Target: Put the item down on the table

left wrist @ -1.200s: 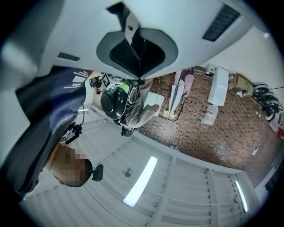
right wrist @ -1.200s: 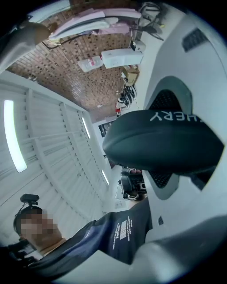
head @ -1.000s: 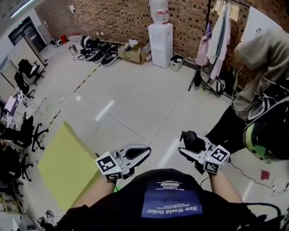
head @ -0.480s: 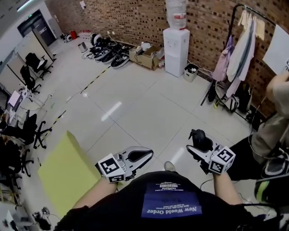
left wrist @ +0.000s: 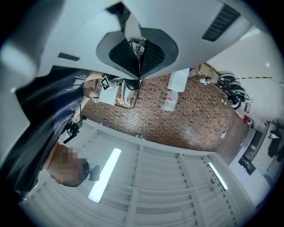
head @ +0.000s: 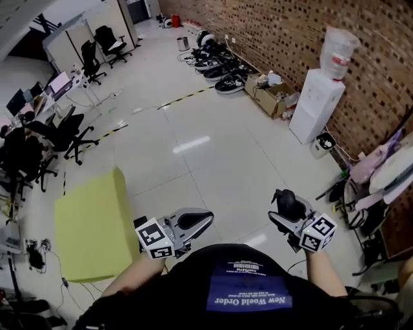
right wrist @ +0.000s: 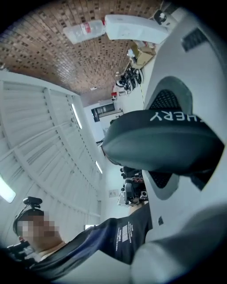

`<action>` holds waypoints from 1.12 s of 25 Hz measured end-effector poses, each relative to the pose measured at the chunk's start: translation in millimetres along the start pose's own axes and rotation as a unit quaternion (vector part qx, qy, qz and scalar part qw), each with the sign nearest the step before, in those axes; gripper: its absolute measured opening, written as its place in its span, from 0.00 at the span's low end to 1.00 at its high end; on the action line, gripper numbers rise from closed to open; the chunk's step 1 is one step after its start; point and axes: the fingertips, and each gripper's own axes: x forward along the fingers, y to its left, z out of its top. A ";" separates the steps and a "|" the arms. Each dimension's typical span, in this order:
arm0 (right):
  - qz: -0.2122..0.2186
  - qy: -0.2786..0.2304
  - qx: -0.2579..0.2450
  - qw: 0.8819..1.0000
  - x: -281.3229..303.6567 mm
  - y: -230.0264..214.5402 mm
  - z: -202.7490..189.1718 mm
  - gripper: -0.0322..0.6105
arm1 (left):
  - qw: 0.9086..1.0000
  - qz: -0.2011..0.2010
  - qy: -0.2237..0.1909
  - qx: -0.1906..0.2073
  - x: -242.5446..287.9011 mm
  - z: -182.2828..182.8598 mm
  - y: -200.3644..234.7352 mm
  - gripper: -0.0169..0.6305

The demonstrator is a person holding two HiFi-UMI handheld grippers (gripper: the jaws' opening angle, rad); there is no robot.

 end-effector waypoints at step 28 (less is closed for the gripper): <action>0.404 0.107 -0.106 0.902 620.0 70.1 122.7 0.54 | 0.905 0.405 -0.131 -0.012 -323.4 90.2 339.8 0.03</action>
